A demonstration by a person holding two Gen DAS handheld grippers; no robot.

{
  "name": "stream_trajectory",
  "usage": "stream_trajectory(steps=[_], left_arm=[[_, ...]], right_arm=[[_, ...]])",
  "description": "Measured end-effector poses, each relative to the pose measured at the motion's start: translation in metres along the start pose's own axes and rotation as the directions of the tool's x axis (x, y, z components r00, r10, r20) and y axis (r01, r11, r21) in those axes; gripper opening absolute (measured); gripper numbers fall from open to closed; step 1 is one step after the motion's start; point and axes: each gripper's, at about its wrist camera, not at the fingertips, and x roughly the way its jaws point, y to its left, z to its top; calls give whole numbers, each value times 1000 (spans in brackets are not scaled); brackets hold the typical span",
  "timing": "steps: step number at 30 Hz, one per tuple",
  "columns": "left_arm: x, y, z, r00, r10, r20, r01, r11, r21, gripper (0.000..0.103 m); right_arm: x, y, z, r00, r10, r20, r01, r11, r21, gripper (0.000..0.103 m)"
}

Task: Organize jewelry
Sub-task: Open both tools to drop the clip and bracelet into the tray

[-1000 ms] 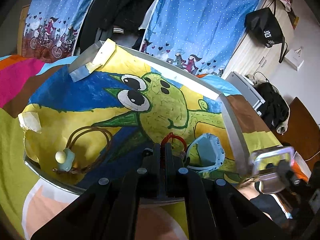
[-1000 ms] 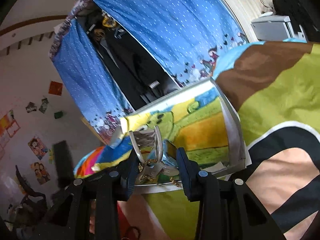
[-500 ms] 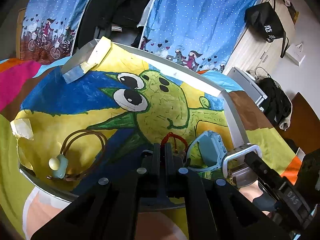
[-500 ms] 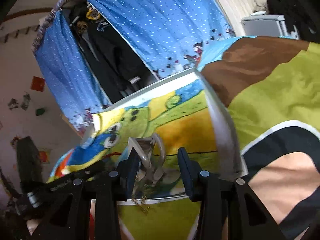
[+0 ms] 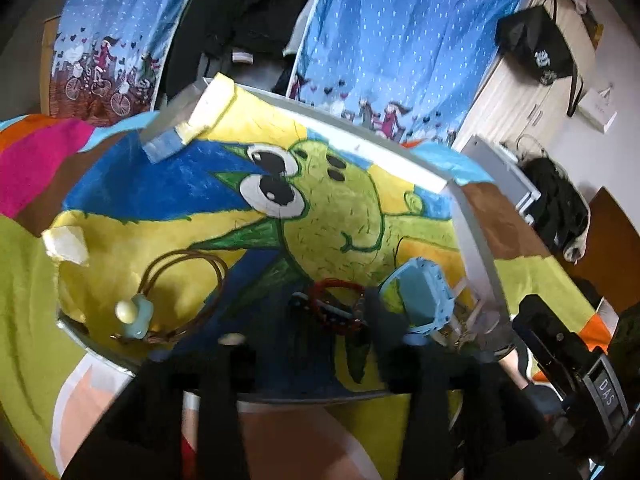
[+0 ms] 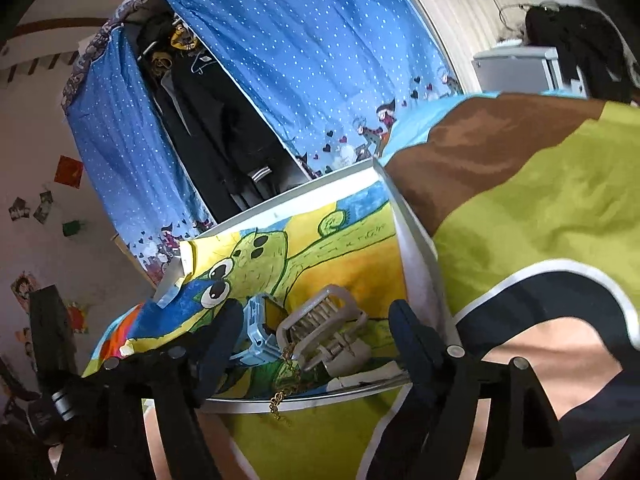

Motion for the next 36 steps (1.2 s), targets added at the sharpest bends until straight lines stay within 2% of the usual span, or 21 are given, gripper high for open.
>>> stream_trajectory(steps=[2, 4, 7, 14, 15, 16, 18, 26, 36], left_arm=[[-8, -1, 0, 1000, -5, 14, 5, 1000, 3, 48], [-16, -4, -1, 1000, 6, 22, -6, 1000, 4, 58], [-32, -6, -1, 999, 11, 43, -11, 1000, -5, 68], [-84, -17, -13, 993, 45, 112, -49, 998, 35, 70], [-94, -20, -16, 991, 47, 126, -53, 998, 46, 74], [-102, -22, -20, 989, 51, 139, -59, 997, 54, 84], [-120, -26, -30, 982, 57, 179, -69, 996, 60, 93], [-175, -36, -65, 969, 77, 234, -104, 989, 107, 94], [-237, -24, -118, 961, 104, 257, -147, 977, 152, 94]], right_arm=[[-4, 1, 1, 1000, -15, 12, 15, 1000, -15, 79], [-10, 2, 1, 999, -25, 26, 25, 999, -24, 82], [-20, 3, 0, 999, -36, 41, 38, 999, -36, 92], [-58, 13, -10, 995, -34, 97, 41, 996, -75, 101], [-63, 16, -12, 994, -33, 104, 42, 995, -86, 102], [-72, 19, -13, 992, -33, 118, 45, 994, -102, 102], [-87, 27, -18, 989, -31, 146, 50, 991, -127, 103], [-143, 51, -48, 973, -27, 229, 76, 976, -206, 103], [-185, 76, -99, 984, -21, 176, 70, 957, -280, 103]])
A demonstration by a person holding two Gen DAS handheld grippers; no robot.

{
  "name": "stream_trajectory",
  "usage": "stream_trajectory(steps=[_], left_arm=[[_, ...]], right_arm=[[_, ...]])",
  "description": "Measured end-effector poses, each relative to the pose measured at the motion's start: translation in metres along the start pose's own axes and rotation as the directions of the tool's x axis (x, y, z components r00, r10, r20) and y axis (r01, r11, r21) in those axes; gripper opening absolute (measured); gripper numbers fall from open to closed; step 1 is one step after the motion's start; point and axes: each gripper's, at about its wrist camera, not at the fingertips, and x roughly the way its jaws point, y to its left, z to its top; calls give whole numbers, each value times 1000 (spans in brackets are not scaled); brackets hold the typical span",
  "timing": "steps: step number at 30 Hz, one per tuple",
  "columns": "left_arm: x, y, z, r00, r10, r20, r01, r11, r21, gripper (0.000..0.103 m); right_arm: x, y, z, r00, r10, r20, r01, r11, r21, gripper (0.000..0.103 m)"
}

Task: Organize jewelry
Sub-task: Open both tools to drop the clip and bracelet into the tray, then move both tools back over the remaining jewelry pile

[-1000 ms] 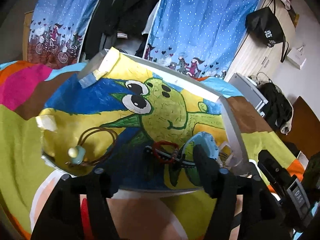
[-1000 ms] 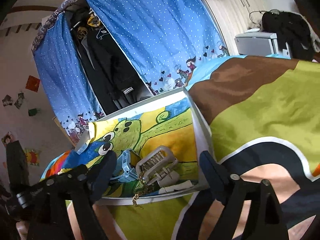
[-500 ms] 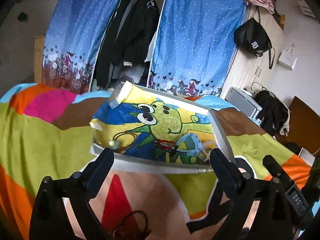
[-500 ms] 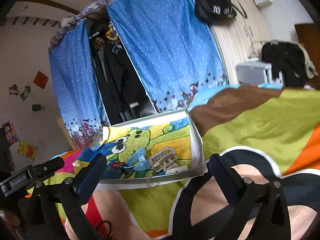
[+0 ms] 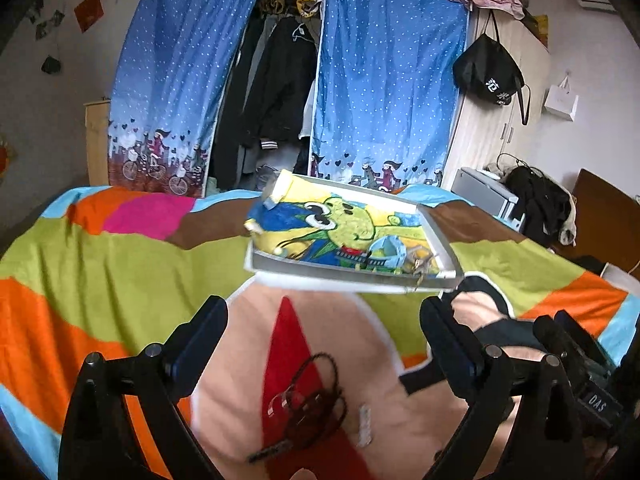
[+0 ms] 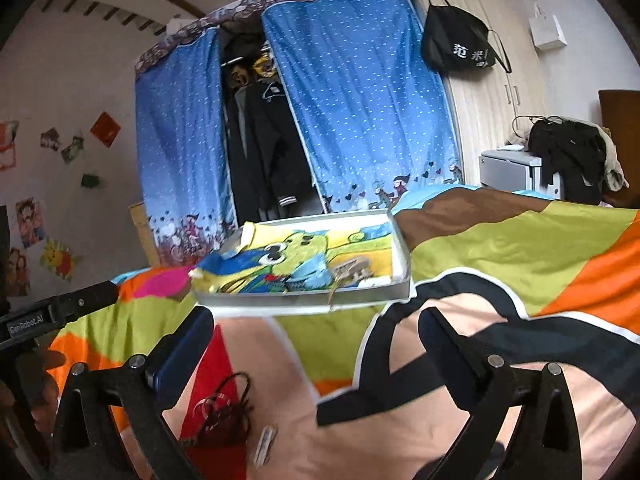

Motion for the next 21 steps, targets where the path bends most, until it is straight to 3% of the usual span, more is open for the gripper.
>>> stream_trajectory(steps=[8, 16, 21], left_arm=[[-44, 24, -40, 999, 32, -14, -32, 999, 22, 94], [-54, 45, -83, 991, 53, -119, -48, 998, 51, 94], [-40, 56, -102, 974, 63, -216, -61, 998, 16, 94]], right_arm=[[-28, 27, -21, 999, 9, -35, -11, 998, -54, 103], [-26, 37, -42, 990, -27, -135, 16, 996, -84, 103], [-9, 33, -52, 975, -43, -219, 27, 997, -73, 103]])
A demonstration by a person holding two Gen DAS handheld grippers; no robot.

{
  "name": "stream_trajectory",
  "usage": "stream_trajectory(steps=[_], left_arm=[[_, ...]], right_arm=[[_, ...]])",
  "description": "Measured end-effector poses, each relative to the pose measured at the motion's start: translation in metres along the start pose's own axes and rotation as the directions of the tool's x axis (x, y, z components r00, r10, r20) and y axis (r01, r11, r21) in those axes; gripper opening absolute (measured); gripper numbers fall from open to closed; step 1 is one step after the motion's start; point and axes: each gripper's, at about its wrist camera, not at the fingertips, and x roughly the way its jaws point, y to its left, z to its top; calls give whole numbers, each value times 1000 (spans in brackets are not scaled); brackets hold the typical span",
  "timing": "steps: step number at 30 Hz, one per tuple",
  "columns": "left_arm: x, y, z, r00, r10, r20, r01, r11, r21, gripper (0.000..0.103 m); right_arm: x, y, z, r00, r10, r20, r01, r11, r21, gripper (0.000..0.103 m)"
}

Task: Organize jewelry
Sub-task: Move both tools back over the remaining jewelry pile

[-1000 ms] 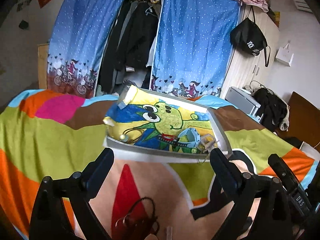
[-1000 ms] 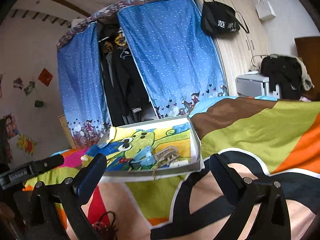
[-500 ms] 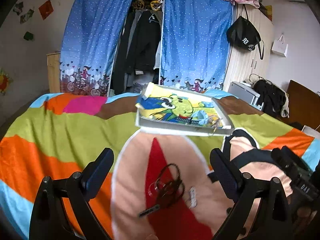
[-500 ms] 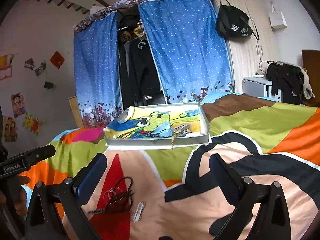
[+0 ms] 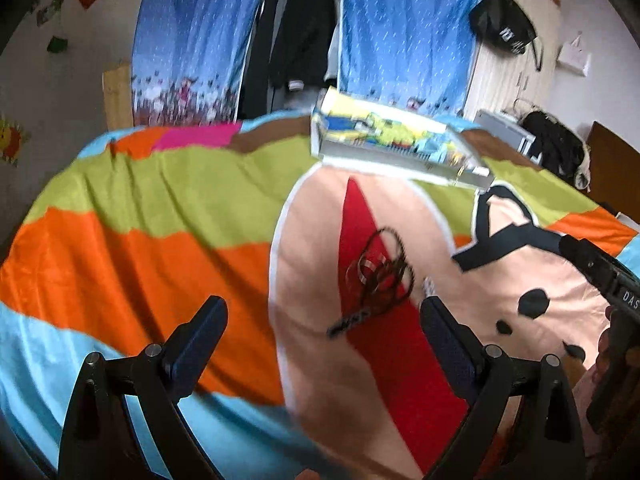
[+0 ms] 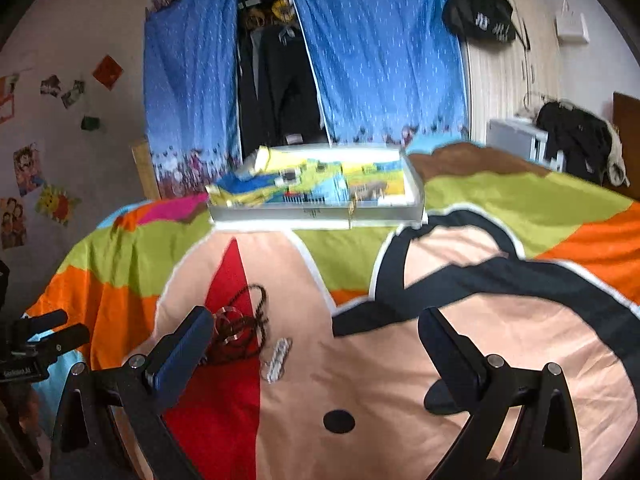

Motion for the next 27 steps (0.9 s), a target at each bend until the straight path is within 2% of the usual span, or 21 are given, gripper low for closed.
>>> stream_trajectory(steps=[4, 10, 17, 19, 25, 27], left_arm=[[23, 6, -4, 994, -23, -103, 21, 1000, -19, 94], [51, 7, -4, 981, -39, -191, 39, 999, -6, 94], [80, 10, -6, 964, -26, -265, 42, 998, 55, 94], [87, 11, -6, 960, -30, -278, 50, 997, 65, 94], [105, 7, -4, 953, -59, -296, 98, 988, 116, 93], [110, 4, -4, 953, -71, -293, 117, 983, 140, 92]], right_arm=[[22, -2, -6, 995, -14, -101, 15, 1000, 8, 103], [46, -3, -14, 979, -2, -205, 6, 1000, 15, 103], [75, -11, -21, 947, 32, -318, -11, 998, 70, 103], [82, -15, -23, 938, 67, -340, -33, 994, 104, 103], [101, -17, -24, 920, 142, -364, -92, 984, 153, 103], [108, -13, -25, 911, 171, -375, -122, 981, 153, 95]])
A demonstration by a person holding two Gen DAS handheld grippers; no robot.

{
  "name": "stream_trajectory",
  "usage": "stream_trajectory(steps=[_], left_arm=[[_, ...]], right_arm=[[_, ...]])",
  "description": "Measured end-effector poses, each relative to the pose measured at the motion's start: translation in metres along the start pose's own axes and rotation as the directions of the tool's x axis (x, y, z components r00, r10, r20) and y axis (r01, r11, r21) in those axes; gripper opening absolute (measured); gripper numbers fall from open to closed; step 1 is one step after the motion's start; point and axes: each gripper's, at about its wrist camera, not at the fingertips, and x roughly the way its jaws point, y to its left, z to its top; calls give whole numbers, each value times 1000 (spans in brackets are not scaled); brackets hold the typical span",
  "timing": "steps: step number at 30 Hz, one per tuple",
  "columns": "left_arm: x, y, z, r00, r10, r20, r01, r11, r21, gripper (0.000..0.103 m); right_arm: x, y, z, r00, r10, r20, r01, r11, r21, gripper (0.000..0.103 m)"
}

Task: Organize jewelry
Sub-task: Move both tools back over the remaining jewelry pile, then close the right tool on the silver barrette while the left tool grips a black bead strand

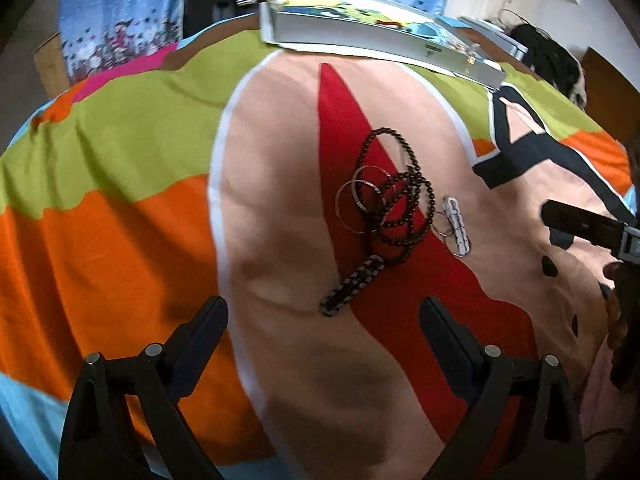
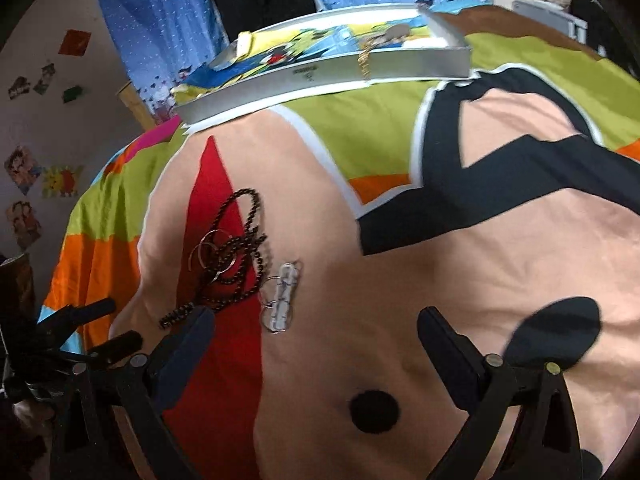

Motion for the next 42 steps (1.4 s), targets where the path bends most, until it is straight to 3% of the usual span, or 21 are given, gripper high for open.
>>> stream_trajectory(steps=[5, 7, 12, 17, 22, 30, 35, 42], left_arm=[[14, -12, 3, 1000, -22, -7, 23, 995, 97, 73], [24, -14, 3, 999, -36, -24, 39, 992, 121, 59], [43, -12, 5, 996, -59, -67, 67, 990, 123, 38], [52, -7, 9, 995, -56, -84, 64, 993, 98, 31], [54, -6, 10, 996, -39, -86, 47, 995, 93, 21], [48, 4, 11, 990, -105, -90, 106, 994, 8, 1], [40, 6, 12, 985, -149, -92, 145, 988, -52, 1], [10, 10, 16, 973, -230, -18, 225, 963, -146, 1]], right_arm=[[19, 13, 3, 999, 23, -36, -25, 998, -60, 77], [28, 18, 5, 998, 27, -53, -32, 996, -82, 68], [51, 22, 10, 996, 16, -88, -26, 993, -112, 47], [69, 21, 15, 993, 7, -115, -18, 995, -97, 37], [80, 23, 16, 990, 1, -138, -14, 996, -91, 16], [64, 17, 21, 993, 66, -103, -69, 997, -21, 16], [50, 1, 25, 992, 114, -62, -110, 992, 54, 15], [35, -11, 31, 989, 151, -1, -150, 983, 103, 15]])
